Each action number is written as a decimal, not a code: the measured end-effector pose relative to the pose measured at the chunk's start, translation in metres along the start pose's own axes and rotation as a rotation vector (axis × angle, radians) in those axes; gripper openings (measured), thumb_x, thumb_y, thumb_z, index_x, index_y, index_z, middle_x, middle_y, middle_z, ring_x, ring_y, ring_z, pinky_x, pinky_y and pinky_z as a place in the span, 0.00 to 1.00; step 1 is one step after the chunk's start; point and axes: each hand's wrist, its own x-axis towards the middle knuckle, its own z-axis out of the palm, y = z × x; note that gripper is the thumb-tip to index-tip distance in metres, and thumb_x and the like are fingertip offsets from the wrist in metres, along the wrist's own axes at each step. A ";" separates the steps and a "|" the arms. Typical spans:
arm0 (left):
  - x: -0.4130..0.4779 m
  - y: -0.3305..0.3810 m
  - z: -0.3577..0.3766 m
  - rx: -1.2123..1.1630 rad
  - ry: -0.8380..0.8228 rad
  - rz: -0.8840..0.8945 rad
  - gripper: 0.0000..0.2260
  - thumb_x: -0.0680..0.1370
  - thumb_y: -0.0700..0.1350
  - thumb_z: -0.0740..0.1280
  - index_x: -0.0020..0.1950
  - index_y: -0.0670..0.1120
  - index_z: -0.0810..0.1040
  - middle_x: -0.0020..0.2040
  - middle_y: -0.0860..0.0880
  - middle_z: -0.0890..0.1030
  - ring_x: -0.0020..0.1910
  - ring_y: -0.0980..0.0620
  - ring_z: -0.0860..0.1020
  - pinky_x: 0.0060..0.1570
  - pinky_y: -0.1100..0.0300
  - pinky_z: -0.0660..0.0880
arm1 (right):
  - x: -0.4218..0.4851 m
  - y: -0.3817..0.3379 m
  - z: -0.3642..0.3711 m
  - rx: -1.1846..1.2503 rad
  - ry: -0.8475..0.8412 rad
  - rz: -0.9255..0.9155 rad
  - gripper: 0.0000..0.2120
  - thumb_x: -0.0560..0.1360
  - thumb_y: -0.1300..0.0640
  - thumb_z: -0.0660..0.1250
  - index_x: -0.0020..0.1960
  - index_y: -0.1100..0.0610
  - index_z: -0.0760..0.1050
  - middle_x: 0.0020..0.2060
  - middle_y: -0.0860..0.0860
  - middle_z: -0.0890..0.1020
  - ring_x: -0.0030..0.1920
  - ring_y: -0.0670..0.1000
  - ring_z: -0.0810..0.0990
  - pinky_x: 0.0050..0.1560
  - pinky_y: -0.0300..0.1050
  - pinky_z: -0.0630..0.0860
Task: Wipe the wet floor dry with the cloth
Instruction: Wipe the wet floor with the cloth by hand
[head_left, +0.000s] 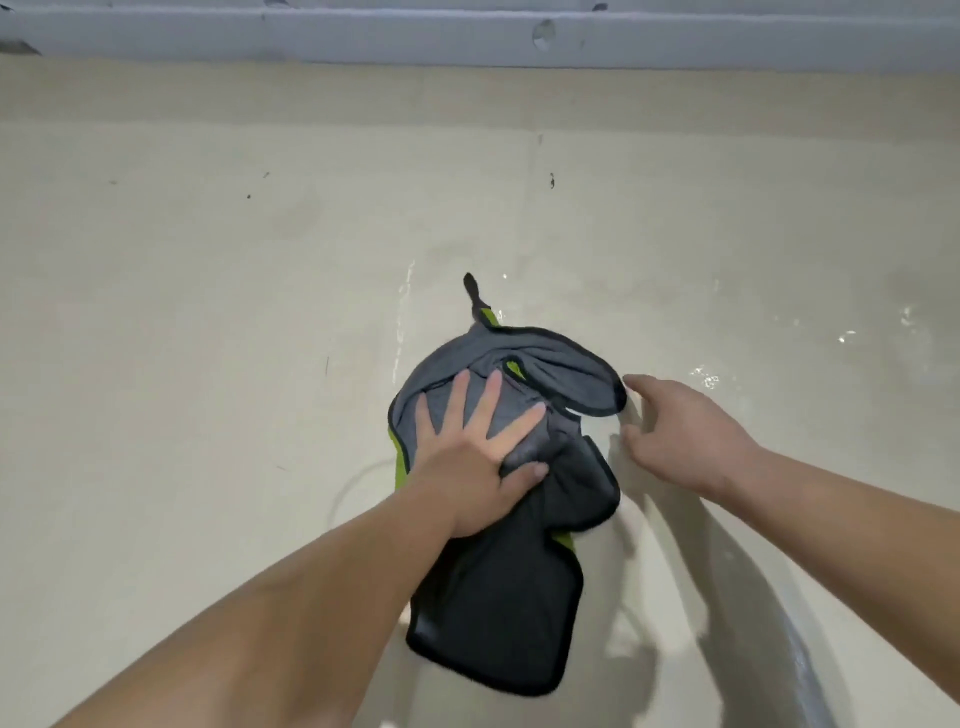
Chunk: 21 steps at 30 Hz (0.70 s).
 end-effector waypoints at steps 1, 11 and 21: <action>0.003 -0.004 0.002 -0.009 0.032 -0.004 0.29 0.80 0.74 0.43 0.78 0.74 0.34 0.82 0.53 0.28 0.79 0.43 0.25 0.75 0.29 0.31 | 0.007 -0.007 0.003 0.027 0.013 -0.029 0.19 0.74 0.55 0.63 0.65 0.50 0.73 0.57 0.51 0.77 0.60 0.57 0.77 0.59 0.54 0.77; 0.022 -0.020 -0.012 -0.004 0.071 0.045 0.32 0.78 0.76 0.40 0.79 0.72 0.33 0.82 0.55 0.27 0.78 0.47 0.22 0.73 0.32 0.27 | 0.076 -0.028 0.005 -0.041 0.080 0.077 0.20 0.65 0.56 0.68 0.52 0.46 0.64 0.52 0.48 0.65 0.57 0.54 0.67 0.47 0.57 0.78; 0.093 -0.100 -0.048 -0.037 0.253 -0.283 0.37 0.75 0.79 0.38 0.81 0.69 0.35 0.84 0.52 0.33 0.82 0.45 0.30 0.78 0.33 0.36 | 0.129 -0.063 -0.016 -0.321 -0.145 0.201 0.65 0.48 0.39 0.83 0.75 0.34 0.47 0.77 0.53 0.52 0.74 0.67 0.57 0.56 0.63 0.77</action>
